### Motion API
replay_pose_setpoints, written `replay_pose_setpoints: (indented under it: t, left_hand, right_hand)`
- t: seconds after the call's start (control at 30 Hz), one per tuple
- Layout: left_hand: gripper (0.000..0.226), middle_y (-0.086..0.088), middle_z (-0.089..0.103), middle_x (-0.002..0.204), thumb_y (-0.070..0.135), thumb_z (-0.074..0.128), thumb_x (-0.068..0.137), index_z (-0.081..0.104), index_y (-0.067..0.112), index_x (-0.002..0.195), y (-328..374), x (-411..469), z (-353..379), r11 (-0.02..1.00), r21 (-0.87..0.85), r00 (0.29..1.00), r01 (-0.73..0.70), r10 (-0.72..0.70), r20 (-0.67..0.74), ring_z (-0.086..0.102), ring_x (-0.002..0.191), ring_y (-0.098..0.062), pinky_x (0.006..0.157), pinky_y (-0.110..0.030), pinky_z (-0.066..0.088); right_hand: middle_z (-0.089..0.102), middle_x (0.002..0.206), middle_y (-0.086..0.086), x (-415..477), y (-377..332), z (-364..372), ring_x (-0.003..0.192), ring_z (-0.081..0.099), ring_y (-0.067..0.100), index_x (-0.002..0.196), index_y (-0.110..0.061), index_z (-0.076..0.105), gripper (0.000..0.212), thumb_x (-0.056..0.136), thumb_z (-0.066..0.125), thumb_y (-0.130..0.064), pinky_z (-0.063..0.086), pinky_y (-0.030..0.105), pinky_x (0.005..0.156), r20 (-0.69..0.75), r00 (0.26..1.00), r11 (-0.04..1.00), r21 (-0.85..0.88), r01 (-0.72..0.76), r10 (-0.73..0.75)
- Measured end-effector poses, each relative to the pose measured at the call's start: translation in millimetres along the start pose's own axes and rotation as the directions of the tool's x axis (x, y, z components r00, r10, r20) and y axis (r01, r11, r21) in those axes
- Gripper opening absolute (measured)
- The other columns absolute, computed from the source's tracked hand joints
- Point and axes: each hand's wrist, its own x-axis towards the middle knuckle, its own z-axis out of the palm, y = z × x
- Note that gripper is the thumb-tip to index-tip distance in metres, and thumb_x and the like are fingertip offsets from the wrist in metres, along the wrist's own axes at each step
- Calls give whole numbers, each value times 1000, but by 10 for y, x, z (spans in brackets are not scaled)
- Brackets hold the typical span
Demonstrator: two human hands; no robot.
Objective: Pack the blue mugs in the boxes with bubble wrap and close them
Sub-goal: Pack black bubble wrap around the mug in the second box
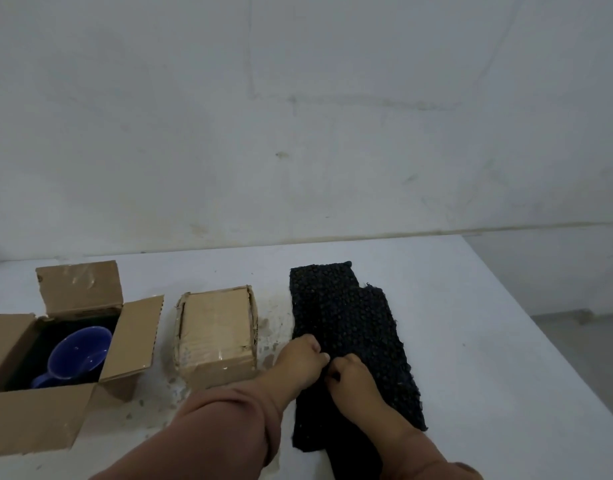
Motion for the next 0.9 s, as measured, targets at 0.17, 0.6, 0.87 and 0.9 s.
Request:
replay_pose_setpoints:
  t: [0.17,0.6,0.87,0.9]
  left_hand:
    - [31,1,39,60,10,60,78,40,22,58,226,-140,-255,906,-398,989,-147,132,-65,36,58,-15,57,-31,27]
    - [22,-11,57,85,1,53,76,53,18,89,-191,-774,-1964,655,-694,947,-299,115,-300,55,76,-27,66,-37,43]
    - [52,-5,55,133,0,64,85,57,36,121,-808,-1109,-2879,869,-355,904,-346,207,-375,56,117,-24,97,-34,48]
    - [42,-5,62,122,3,64,86,61,33,115,-871,-1155,-2974,908,-281,902,-311,188,-389,62,106,-24,91,-36,53]
  right_hand:
    - [56,96,7,63,-11,-300,90,51,19,90,-9,68,10,85,61,-14,34,22,78,-288,939,951,293,-99,186]
    - [47,87,6,256,-1365,-674,89,47,21,74,-18,43,25,84,62,-6,40,36,75,-20,990,406,913,-38,137]
    - [45,118,-13,126,-2457,-584,100,46,4,126,-30,54,43,88,60,-10,38,21,82,-58,966,849,465,249,-252]
    - [46,114,-10,145,-2581,-530,97,49,7,120,-25,58,36,88,60,-11,38,18,78,-98,961,891,360,276,-258]
